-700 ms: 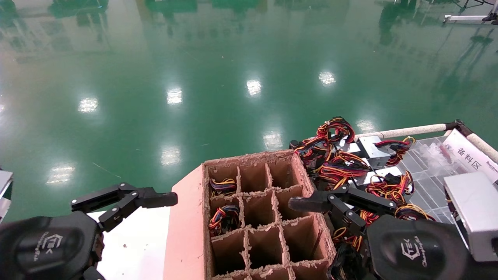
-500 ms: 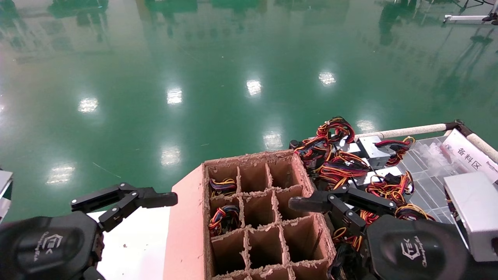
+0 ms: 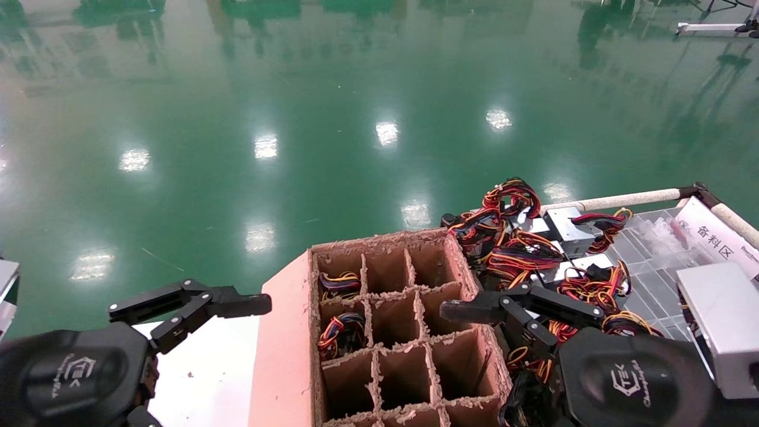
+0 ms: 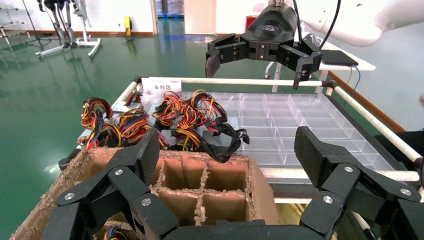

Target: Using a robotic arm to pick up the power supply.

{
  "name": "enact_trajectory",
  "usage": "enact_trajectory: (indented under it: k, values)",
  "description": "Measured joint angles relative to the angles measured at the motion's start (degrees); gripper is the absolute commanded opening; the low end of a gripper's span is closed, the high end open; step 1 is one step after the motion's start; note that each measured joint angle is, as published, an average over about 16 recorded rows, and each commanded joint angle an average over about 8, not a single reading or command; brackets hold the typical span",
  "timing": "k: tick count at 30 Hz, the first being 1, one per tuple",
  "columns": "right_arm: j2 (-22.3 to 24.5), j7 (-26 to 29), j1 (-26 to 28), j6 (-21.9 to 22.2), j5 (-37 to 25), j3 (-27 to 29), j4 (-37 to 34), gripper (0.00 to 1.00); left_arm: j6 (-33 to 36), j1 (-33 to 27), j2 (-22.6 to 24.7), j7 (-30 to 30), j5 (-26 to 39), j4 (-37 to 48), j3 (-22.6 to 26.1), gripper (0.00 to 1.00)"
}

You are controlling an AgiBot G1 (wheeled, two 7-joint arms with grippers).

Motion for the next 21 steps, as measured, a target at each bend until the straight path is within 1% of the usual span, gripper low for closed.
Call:
enact_trajectory:
  k: [14, 17, 21]
  values:
    - [0.0, -0.1, 0.0, 0.2, -0.5, -0.1, 0.0, 1.0, 0.0, 0.0, 0.0, 0.0, 0.0, 0.0, 0.0, 0.0]
    - [-0.5, -0.6, 0.4, 1.0, -2.0, -0.6, -0.3, 1.0, 0.0, 0.0, 0.0, 0.0, 0.0, 0.0, 0.0, 0.0]
    - [-1.9, -1.6, 1.7, 2.7, -6.0, -1.9, -0.9, 1.0, 0.0, 0.0, 0.0, 0.0, 0.0, 0.0, 0.0, 0.0]
